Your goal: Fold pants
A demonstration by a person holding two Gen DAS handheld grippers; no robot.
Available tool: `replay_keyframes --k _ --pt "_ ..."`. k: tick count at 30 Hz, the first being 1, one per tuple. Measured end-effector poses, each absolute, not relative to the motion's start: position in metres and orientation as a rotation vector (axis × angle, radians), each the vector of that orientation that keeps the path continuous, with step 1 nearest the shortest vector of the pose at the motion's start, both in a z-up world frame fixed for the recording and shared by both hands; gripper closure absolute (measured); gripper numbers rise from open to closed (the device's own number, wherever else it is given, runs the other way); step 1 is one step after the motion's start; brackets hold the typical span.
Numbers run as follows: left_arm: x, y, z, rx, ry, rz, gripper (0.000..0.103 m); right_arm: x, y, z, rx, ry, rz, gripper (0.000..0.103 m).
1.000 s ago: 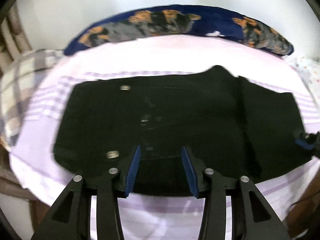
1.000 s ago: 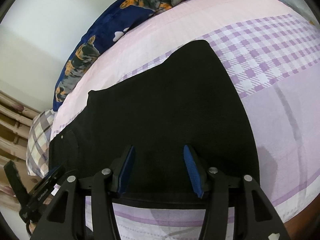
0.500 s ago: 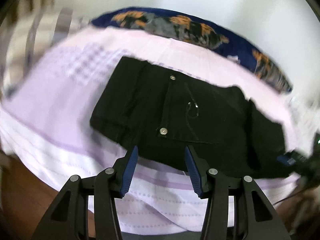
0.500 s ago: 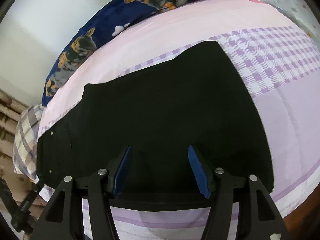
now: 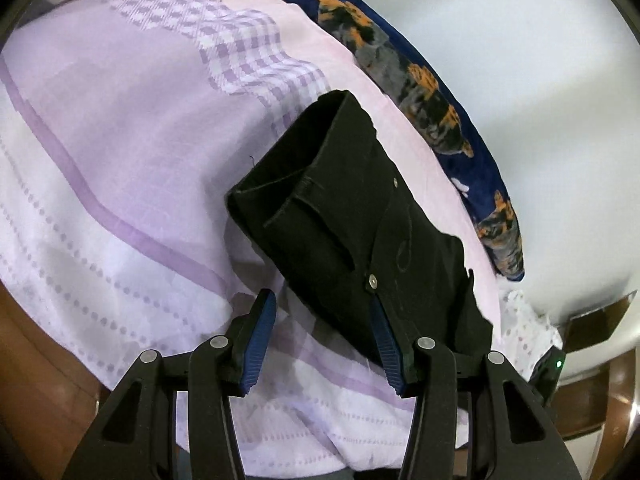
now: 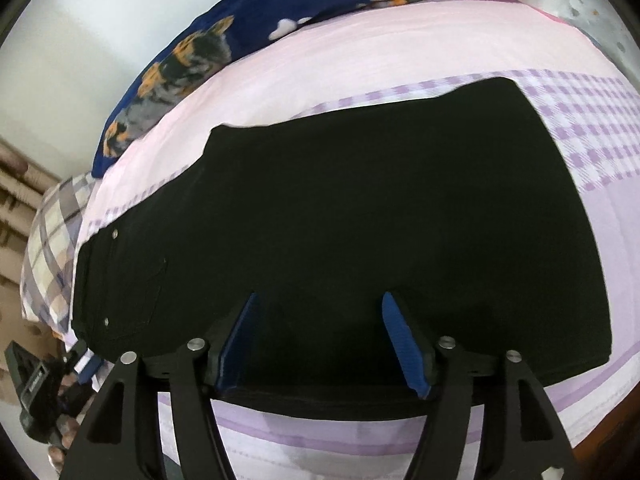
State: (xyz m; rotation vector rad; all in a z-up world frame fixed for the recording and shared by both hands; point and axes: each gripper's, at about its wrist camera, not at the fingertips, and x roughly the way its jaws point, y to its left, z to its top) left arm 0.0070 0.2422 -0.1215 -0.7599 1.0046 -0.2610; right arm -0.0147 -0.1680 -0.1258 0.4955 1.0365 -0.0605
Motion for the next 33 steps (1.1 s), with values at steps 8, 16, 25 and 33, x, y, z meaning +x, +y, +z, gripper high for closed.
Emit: replay_keyframes --k 8,16,25,33 --pt "0.013 0.258 -0.139 -0.901 0.983 -0.28 0.053 -0.01 -0.156 -0.124 0.463 1.052 -0.068 0.034" --pt "0.017 0.264 -0.146 -0.949 0.984 -0.297 0.053 -0.01 -0.155 -0.125 0.461 1.053 -0.074 0.033" --pt "0.028 0.278 -0.153 -1.061 0.938 -0.283 0.053 -0.01 -0.156 -0.126 0.456 1.054 -0.073 0.031" --pt "0.038 0.278 -0.15 -1.03 0.923 -0.259 0.051 -0.009 -0.153 -0.125 0.443 1.054 -0.073 0.029"
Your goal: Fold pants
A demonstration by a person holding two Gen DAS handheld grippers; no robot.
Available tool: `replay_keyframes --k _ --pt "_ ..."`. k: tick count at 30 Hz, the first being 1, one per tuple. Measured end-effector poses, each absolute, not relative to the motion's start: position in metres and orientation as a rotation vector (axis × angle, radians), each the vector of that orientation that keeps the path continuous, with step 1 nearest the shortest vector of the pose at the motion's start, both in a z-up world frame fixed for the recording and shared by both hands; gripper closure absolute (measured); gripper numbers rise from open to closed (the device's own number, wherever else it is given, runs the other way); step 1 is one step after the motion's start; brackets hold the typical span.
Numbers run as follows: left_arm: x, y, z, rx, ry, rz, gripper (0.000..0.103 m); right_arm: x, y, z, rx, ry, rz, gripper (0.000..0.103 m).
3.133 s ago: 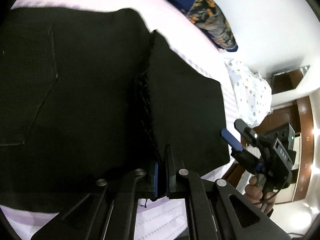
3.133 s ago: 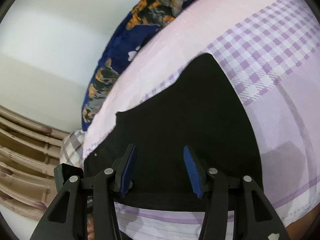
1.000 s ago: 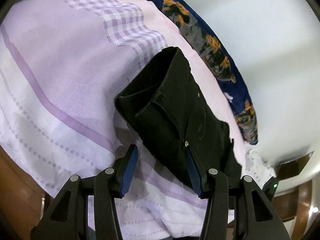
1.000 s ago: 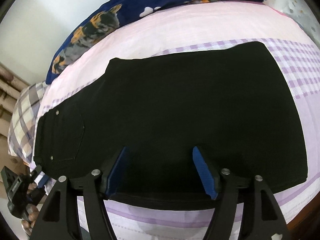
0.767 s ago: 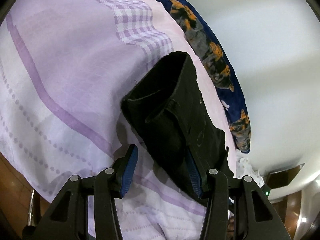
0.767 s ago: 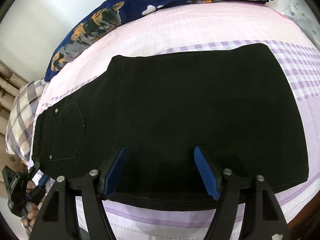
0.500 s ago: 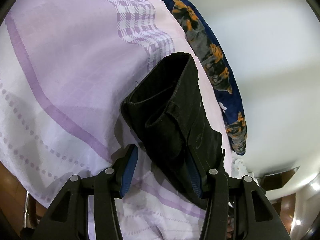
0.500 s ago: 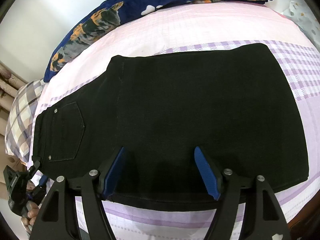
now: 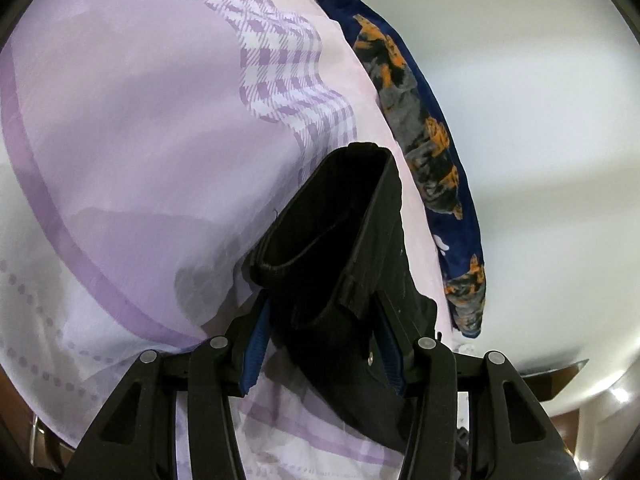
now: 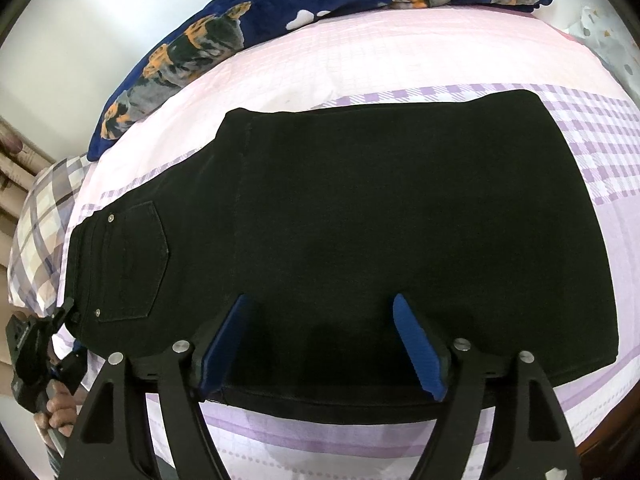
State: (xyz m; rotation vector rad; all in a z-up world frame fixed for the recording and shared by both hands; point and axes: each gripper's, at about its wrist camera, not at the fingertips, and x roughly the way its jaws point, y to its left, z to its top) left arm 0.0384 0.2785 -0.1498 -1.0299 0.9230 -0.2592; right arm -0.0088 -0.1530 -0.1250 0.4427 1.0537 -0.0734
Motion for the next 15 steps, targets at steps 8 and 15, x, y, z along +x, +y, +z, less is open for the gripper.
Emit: replay_keyframes --k 8,15 --pt "0.048 0.279 -0.149 -1.061 0.92 -0.235 0.048 -0.009 -0.153 -0.126 0.446 1.052 -0.071 0.028" --pt "0.058 0.274 -0.145 -0.971 0.885 -0.217 0.048 -0.009 -0.152 -0.126 0.443 1.052 -0.072 0.027"
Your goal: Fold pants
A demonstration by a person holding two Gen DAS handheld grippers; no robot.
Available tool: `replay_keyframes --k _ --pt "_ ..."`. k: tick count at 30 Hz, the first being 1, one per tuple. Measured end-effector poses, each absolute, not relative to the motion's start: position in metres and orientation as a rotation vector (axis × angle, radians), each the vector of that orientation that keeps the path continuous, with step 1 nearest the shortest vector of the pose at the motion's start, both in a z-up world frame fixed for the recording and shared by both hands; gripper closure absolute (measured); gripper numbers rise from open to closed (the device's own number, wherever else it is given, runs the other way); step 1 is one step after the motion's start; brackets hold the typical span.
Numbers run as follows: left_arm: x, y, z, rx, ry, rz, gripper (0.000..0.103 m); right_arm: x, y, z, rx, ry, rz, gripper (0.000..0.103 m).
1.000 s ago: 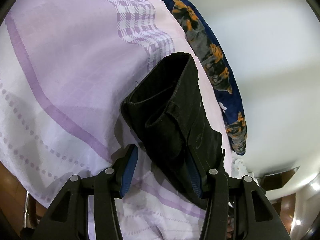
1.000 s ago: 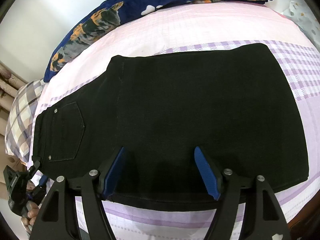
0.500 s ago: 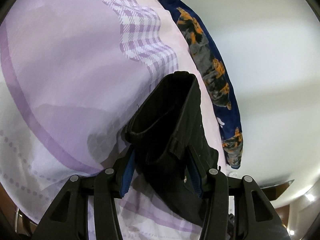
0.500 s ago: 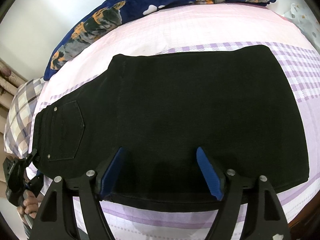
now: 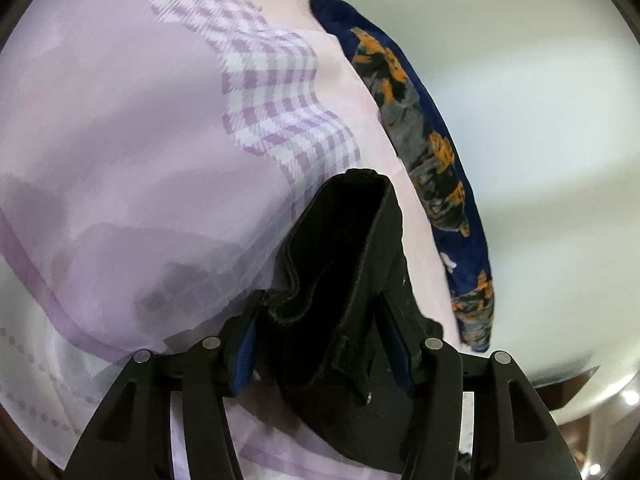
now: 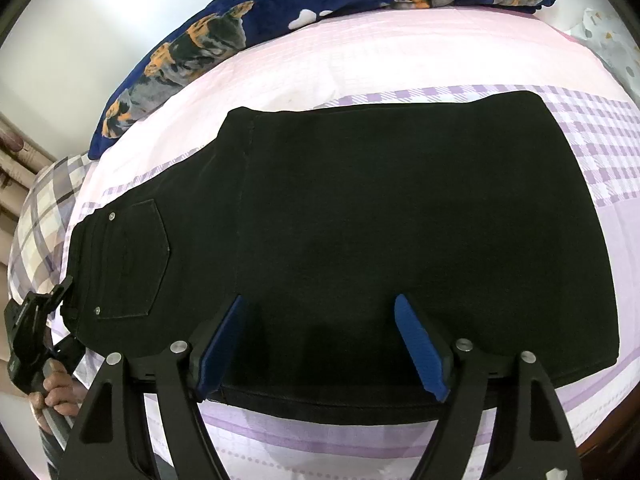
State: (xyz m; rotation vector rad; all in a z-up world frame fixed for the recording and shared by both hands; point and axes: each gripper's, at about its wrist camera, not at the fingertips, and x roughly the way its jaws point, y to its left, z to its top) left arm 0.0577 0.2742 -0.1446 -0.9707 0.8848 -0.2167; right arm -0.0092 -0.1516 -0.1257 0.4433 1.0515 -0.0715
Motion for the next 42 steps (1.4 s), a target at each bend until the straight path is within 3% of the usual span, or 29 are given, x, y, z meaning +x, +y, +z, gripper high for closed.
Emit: replay_keyframes --k 2,4,10,23,33,42 --pt "0.057 0.272 -0.144 -0.944 0.884 -0.214 0.051 -0.009 -0.151 -0.125 0.446 1.051 -0.072 0.027" --pt "0.058 0.271 -0.147 -0.937 0.893 -0.212 0.07 -0.009 -0.152 -0.125 0.445 1.051 -0.071 0.027" --pt "0.058 0.263 -0.135 -0.869 0.897 -0.197 0.079 -0.009 -0.153 -0.123 0.46 1.048 -0.066 0.026" --pt "0.057 0.23 -0.075 -0.755 0.836 -0.228 0.082 -0.008 -0.177 -0.123 0.626 1.065 0.004 0.026" --pt "0.059 0.166 -0.015 -0.607 0.779 -0.389 0.083 -0.02 -0.204 -0.111 0.692 1.003 0.017 0.026" --pt "0.062 0.09 0.008 -0.509 0.808 -0.521 0.083 -0.037 -0.237 -0.09 0.694 0.931 0.022 0.026"
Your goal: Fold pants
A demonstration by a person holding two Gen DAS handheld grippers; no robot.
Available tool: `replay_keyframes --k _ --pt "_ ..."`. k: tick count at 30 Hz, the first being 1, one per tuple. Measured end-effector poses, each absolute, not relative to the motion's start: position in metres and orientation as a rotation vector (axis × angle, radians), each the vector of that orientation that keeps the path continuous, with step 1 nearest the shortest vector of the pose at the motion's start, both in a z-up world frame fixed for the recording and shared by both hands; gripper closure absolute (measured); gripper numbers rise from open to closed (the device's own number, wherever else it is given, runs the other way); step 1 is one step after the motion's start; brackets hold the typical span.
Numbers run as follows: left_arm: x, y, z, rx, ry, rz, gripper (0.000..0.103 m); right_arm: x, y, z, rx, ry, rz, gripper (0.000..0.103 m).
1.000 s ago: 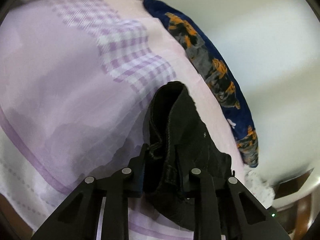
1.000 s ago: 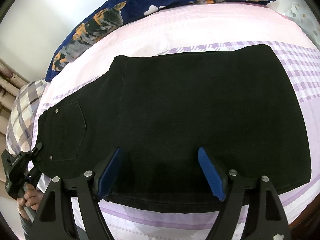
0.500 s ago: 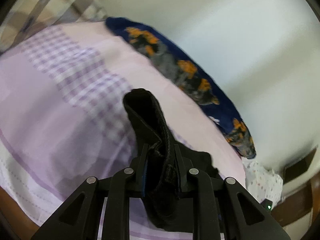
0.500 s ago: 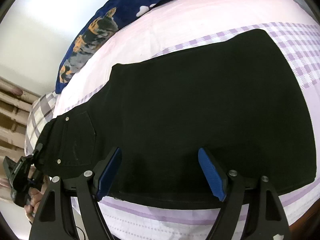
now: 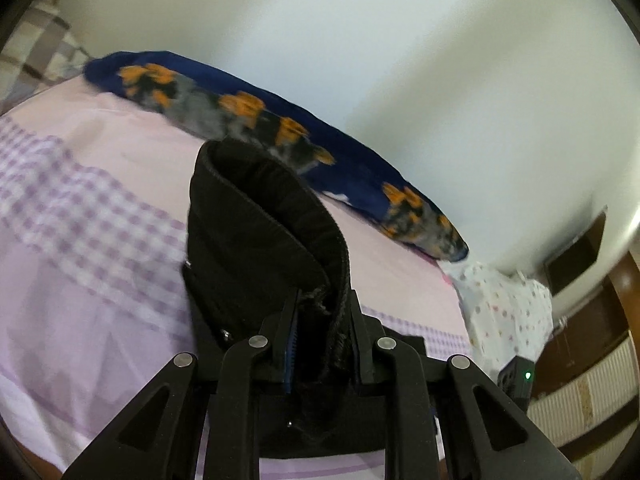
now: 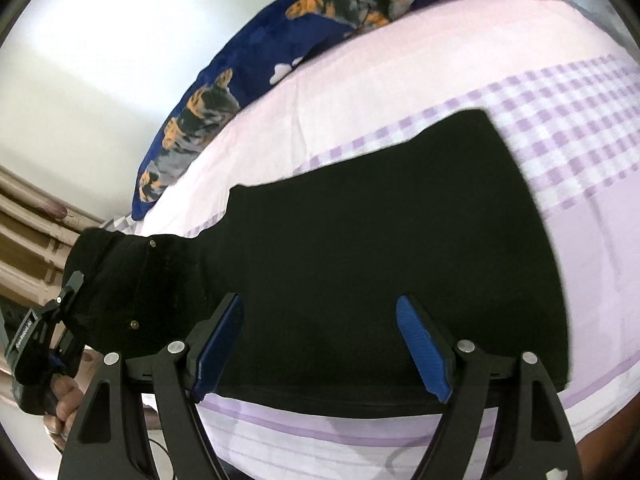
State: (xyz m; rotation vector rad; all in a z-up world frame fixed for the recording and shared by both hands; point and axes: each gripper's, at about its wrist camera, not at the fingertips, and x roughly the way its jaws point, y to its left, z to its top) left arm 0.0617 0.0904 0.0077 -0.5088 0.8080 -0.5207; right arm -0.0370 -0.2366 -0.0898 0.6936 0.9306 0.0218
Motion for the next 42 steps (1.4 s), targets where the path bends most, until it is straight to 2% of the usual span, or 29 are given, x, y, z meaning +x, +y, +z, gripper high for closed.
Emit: replay_keyframes --k 14,19,22,29,37,41,42 --pt "0.053 -0.022 0.002 -0.413 0.894 -0.717 0.083 -0.067 -0.298 -0.079 0.746 0.817 0.012 0.026" --pt "0.046 -0.071 -0.018 -0.354 0.972 -0.789 0.083 -0.08 -0.311 -0.067 0.598 0.73 -0.054 0.026" --pt "0.043 -0.097 -0.038 -0.294 1.029 -0.795 0.083 -0.086 -0.323 -0.068 0.582 0.74 -0.066 0.026" --pt "0.039 -0.125 -0.069 -0.2 1.083 -0.785 0.081 -0.088 -0.345 -0.093 0.774 0.817 -0.058 0.026" --pt "0.026 -0.143 -0.067 -0.077 1.042 -0.789 0.073 -0.085 -0.338 -0.097 0.763 0.837 -0.028 0.026" --pt "0.015 -0.141 -0.046 -0.015 0.948 -0.809 0.066 -0.083 -0.335 -0.09 0.682 0.788 -0.041 0.026" --pt "0.014 -0.14 -0.041 -0.001 0.929 -0.808 0.061 -0.082 -0.333 -0.088 0.662 0.783 -0.04 0.026"
